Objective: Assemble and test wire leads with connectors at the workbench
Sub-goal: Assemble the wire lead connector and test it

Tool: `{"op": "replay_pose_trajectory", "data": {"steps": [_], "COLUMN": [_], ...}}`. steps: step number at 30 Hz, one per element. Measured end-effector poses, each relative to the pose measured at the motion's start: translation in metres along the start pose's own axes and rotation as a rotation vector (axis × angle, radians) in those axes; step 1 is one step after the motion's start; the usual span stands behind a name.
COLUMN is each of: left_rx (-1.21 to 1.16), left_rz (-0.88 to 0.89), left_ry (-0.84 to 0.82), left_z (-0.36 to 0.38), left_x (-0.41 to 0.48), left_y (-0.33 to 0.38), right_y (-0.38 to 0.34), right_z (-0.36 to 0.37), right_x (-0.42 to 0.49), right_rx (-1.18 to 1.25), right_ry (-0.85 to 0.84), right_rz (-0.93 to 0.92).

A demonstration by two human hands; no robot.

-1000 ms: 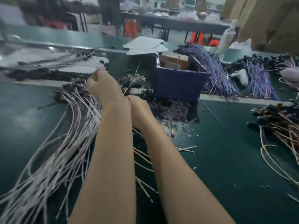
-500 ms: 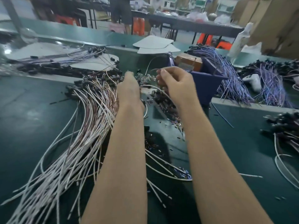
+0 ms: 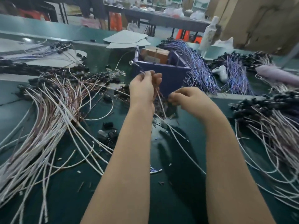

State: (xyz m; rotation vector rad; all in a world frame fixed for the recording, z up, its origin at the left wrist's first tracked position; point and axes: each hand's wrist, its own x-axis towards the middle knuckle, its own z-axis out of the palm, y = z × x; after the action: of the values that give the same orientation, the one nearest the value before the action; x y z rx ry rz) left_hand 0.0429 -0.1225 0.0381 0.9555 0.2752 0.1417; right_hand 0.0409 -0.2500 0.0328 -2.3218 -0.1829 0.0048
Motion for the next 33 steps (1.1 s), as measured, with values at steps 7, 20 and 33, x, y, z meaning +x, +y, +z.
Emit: {"op": "replay_pose_trajectory", "data": {"steps": [7,20,33], "left_rx": [0.577,0.985,0.734], "left_rz": [0.355,0.023,0.496], "left_ry": [-0.216,-0.469,-0.142], "left_z": [0.004,-0.023,-0.004], "left_x": [-0.005,-0.001,0.002], "left_y": [0.000,0.009,0.010], "right_y": [-0.003,-0.003,-0.002], "right_z": [0.005,-0.011,-0.003], "right_x": [0.003,0.022,0.021], "right_rx": [0.018,1.002,0.755], "right_ry": [-0.201,0.558,-0.043], "right_rz": [-0.103,0.004,0.075]}}
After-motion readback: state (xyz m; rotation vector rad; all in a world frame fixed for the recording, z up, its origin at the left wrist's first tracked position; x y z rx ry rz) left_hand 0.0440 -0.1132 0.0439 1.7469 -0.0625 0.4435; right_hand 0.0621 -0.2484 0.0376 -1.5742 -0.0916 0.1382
